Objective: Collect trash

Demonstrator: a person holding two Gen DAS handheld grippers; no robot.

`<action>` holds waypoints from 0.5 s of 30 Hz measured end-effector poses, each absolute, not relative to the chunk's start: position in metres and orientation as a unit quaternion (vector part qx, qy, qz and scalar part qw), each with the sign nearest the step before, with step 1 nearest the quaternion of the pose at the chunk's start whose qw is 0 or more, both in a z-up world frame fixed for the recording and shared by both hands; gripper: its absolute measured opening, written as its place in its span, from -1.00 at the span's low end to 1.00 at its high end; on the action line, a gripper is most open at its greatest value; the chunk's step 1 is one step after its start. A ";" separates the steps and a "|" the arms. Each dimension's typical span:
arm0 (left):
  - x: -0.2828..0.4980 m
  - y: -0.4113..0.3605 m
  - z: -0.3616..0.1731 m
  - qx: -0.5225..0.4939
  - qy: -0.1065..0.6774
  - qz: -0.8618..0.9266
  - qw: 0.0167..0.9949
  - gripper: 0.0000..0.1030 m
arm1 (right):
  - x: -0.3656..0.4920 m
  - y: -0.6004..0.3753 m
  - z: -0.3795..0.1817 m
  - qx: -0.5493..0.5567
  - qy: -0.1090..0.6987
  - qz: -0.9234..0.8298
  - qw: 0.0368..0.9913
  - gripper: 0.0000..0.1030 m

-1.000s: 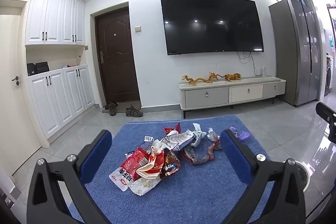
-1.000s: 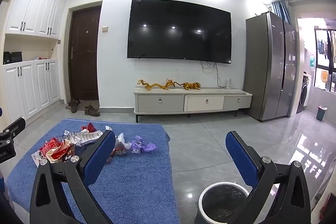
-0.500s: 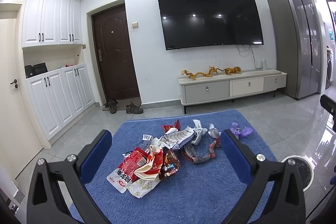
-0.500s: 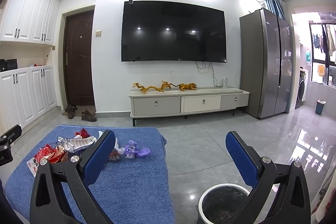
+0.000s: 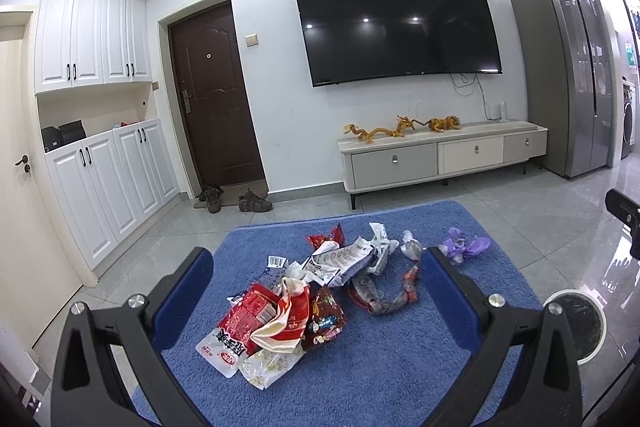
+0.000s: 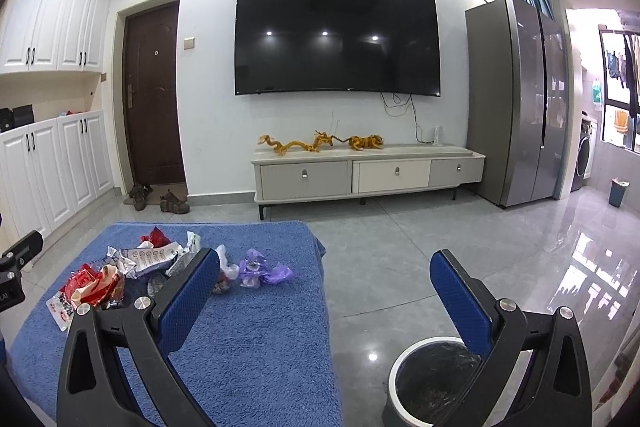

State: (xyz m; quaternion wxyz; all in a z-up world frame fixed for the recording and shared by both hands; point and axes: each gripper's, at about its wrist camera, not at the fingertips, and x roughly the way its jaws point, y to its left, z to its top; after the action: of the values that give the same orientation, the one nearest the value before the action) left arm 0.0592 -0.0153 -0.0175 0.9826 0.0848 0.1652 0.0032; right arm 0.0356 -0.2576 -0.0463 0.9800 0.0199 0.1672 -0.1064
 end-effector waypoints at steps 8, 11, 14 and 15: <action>0.072 -0.014 -0.014 0.077 0.158 0.001 0.984 1.00 | 0.047 -0.263 -0.044 0.019 0.174 -0.112 0.978 0.99; 0.075 -0.013 -0.014 0.075 0.154 0.000 0.985 1.00 | 0.051 -0.264 -0.043 0.018 0.176 -0.113 0.978 0.99; 0.079 -0.011 -0.014 0.070 0.155 0.000 0.986 1.00 | 0.054 -0.264 -0.044 0.016 0.177 -0.114 0.977 0.99; 0.081 -0.010 -0.014 0.070 0.155 0.001 0.985 1.00 | 0.055 -0.263 -0.044 0.015 0.178 -0.114 0.977 0.99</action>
State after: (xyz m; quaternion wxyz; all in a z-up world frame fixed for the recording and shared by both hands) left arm 0.0806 -0.0103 -0.0143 0.9854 0.0695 0.1552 0.0012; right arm 0.0550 -0.2634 -0.0439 0.9774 0.0149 0.1775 -0.1142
